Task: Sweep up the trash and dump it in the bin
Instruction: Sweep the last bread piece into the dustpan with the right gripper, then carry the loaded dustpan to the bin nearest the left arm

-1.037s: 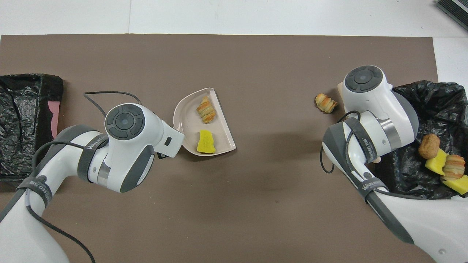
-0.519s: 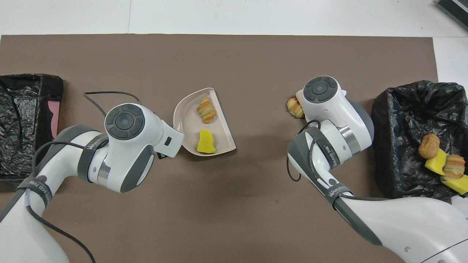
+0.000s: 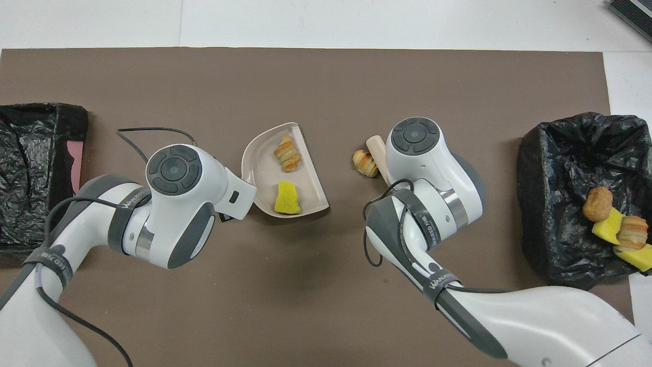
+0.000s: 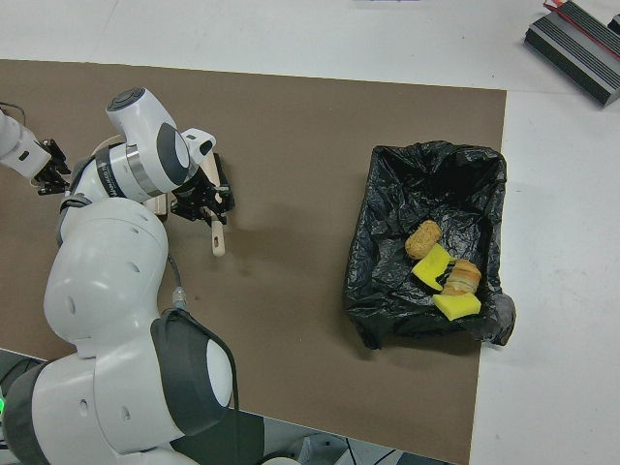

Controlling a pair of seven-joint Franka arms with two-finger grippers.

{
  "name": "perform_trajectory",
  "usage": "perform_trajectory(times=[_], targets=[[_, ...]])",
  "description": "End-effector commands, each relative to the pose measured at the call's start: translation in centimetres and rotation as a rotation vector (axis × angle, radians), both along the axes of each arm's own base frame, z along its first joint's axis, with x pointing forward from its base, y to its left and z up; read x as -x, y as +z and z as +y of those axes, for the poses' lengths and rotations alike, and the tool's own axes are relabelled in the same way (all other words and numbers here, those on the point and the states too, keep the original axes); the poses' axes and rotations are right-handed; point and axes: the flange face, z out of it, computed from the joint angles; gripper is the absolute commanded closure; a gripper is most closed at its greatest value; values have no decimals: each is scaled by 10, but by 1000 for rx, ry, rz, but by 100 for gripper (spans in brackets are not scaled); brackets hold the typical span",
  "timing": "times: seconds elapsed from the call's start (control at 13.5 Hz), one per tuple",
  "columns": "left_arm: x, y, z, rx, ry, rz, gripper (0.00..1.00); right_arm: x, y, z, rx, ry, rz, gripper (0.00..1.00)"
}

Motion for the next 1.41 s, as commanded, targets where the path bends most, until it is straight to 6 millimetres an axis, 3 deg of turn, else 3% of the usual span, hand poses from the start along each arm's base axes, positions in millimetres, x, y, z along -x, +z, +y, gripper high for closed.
perform_trajectory(times=[0.0,0.07,0.22,0.44,0.74,0.89,0.96,1.11,1.33], targets=[[9,1,7,-11,7,-8,100,9,-7,30,-159,-19,47,100],[9,1,7,-11,7,-8,100,19,-4,49,-217,-14,68,100],[9,1,7,-12,7,-8,100,20,6,55,-308,-35,102,100],[5,1,17,-12,11,-10,100,15,24,41,-337,-30,109,100],[-3,4,38,-31,-48,24,100,6,50,-6,-281,-63,133,100],[-10,25,68,-22,-77,3,100,13,62,-14,-203,-107,148,100],[-12,38,92,-25,-93,13,100,20,65,-6,-134,-138,139,100],[-9,67,140,-28,-132,37,100,46,70,26,-61,-197,126,100],[-11,100,230,-28,-176,3,100,90,70,73,12,-275,123,100]])
